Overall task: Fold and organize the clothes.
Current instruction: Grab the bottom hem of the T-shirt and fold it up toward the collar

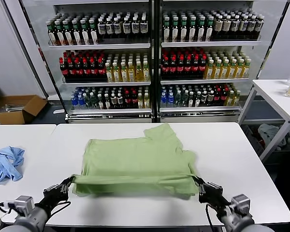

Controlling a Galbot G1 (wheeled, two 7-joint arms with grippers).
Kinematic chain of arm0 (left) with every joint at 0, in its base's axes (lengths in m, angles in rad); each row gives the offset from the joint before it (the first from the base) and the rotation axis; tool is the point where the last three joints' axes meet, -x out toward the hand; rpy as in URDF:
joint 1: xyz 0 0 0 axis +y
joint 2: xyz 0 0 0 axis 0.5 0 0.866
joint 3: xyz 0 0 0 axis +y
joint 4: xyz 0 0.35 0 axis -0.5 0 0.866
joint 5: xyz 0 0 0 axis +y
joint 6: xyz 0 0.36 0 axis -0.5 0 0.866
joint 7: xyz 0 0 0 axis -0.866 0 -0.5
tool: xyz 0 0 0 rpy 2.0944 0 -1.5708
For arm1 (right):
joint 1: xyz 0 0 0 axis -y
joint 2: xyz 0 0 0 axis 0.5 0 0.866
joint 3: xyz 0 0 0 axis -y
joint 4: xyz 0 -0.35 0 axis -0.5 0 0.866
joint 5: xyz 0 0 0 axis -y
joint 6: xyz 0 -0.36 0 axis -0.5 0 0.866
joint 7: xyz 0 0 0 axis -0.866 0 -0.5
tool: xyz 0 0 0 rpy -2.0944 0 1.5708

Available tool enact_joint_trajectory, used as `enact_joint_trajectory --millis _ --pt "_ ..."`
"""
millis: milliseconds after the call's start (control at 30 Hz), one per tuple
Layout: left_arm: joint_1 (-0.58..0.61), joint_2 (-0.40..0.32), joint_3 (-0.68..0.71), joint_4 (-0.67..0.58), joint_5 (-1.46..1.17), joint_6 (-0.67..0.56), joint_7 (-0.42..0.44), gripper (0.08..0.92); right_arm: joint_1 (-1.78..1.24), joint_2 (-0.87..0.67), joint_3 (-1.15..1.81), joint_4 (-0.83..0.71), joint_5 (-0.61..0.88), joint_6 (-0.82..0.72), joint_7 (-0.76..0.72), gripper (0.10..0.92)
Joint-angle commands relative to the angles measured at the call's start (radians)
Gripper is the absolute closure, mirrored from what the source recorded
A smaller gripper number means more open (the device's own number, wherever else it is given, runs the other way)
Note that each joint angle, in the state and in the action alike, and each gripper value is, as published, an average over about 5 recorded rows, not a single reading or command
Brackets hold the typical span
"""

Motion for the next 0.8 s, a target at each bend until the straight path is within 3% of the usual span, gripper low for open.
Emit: enact_joint_trajectory --millis 33,600,800 --pt "-0.228 -0.018 0.139 0.196 0.02 -0.041 0.018 0.918 0.19 0.007 -0.084 -0.133 -0.038 -0.018 0.004 0.92" --pt "-0.326 -0.014 0.193 0.331 0.11 -0.059 0.028 0.918 0.241 0.041 -0.189 -0.252 -0.147 0.008 -0.012 0.919" --pt "-0.335 -0.023 0.194 0.375 0.148 -0.084 0.012 0.848 0.232 0.058 -0.183 -0.261 -0.158 0.011 0.0 0.803"
